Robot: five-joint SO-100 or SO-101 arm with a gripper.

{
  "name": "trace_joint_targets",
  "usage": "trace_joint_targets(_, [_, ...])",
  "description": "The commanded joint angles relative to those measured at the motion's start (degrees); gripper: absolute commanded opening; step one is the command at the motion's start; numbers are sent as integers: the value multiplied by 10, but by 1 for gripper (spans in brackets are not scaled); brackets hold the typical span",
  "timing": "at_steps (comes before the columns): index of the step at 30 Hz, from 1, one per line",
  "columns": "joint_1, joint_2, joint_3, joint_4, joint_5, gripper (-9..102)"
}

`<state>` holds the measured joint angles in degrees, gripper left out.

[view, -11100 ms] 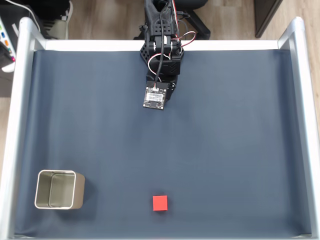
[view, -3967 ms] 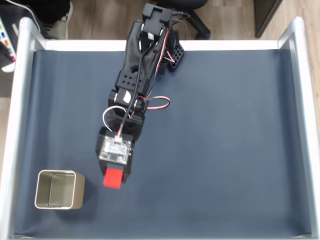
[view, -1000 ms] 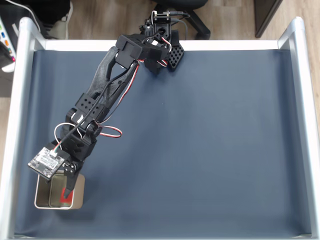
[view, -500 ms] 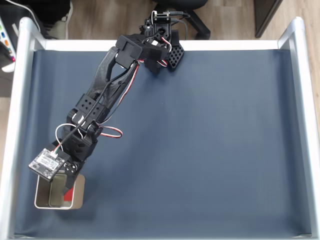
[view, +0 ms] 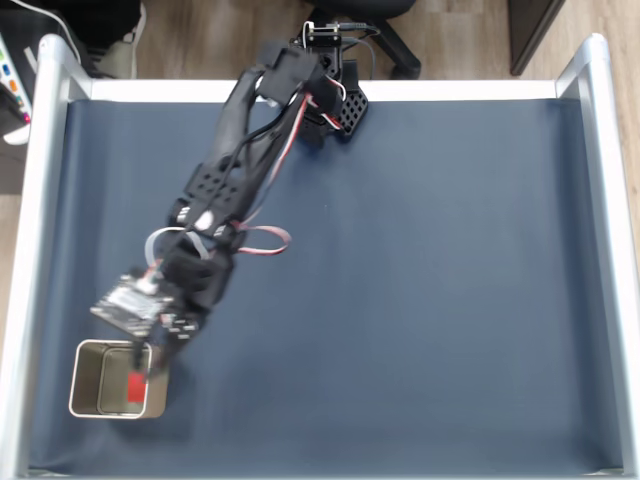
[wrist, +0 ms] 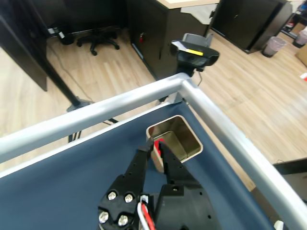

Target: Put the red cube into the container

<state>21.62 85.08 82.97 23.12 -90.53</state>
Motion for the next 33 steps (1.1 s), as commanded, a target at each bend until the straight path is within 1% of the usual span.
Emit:
trace_joint_targets(1, [-46, 92, 50, -12, 10, 0])
trace_joint_targets(3, [-78, 134, 110, -14, 15, 0])
trace_joint_targets(11, [-195, 321, 385, -84, 24, 0])
trace_joint_targets(19, [-274, 519, 589, -90, 32, 0])
trace_joint_targets(25, [-293, 707, 754, -88, 18, 0])
trace_joint_targets(33, [-272, 919, 931, -54, -4, 0])
